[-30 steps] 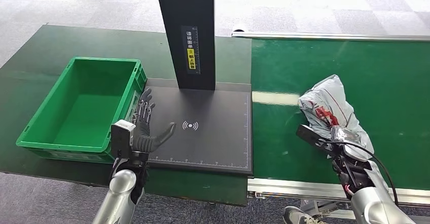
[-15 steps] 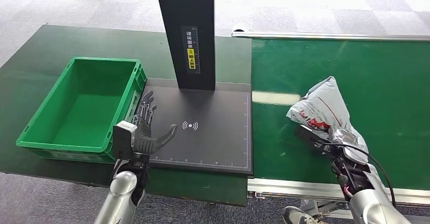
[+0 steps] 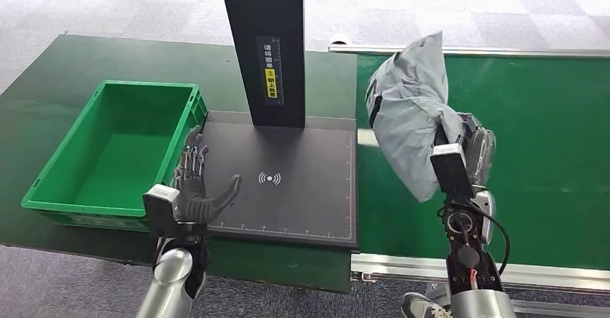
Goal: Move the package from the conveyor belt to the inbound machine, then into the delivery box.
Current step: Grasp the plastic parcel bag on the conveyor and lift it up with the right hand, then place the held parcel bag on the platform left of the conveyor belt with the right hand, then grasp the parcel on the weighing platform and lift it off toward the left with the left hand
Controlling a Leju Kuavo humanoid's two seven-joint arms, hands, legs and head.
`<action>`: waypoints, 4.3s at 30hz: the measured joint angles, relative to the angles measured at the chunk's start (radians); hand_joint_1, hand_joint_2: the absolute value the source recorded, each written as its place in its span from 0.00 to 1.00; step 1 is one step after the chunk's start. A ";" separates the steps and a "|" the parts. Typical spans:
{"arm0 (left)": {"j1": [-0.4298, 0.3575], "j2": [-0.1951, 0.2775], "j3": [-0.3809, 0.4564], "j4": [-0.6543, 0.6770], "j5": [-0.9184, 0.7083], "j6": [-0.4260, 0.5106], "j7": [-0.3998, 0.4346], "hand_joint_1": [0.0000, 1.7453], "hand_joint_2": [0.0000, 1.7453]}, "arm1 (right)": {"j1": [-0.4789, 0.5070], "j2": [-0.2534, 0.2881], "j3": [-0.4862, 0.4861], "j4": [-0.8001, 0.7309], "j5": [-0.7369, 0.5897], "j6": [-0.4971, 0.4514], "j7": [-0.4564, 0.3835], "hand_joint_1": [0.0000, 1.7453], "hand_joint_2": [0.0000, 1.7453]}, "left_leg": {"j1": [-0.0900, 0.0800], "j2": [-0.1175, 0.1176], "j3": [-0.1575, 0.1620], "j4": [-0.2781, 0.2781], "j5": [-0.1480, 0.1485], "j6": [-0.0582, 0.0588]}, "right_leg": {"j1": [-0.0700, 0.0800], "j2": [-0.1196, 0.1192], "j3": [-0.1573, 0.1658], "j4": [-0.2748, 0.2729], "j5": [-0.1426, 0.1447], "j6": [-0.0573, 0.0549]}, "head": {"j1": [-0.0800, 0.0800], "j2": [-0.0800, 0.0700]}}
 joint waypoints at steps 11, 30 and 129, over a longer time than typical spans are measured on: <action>-0.020 -0.025 0.005 -0.091 0.095 -0.004 -0.032 0.00 1.00 | 0.082 0.082 0.223 -0.270 0.263 0.006 -0.017 1.00 1.00 | 0.000 0.002 0.001 0.000 0.000 0.000 | 0.000 0.001 0.000 0.000 0.000 0.000 | 0.000 0.000; -0.035 -0.020 0.022 -0.070 0.160 -0.055 -0.030 0.00 1.00 | -0.199 0.090 0.581 0.407 0.480 0.459 0.166 0.34 1.00 | 0.000 0.001 0.003 0.000 0.001 0.000 | 0.000 0.001 0.002 0.000 0.000 0.000 | 0.000 0.000; -0.217 -0.068 -0.100 0.462 -0.357 0.123 0.173 1.00 1.00 | -0.060 0.102 0.251 0.259 -0.474 0.570 0.266 0.00 1.00 | 0.000 0.000 0.009 0.000 0.000 0.001 | -0.001 -0.001 0.009 0.000 0.000 0.001 | 0.000 0.000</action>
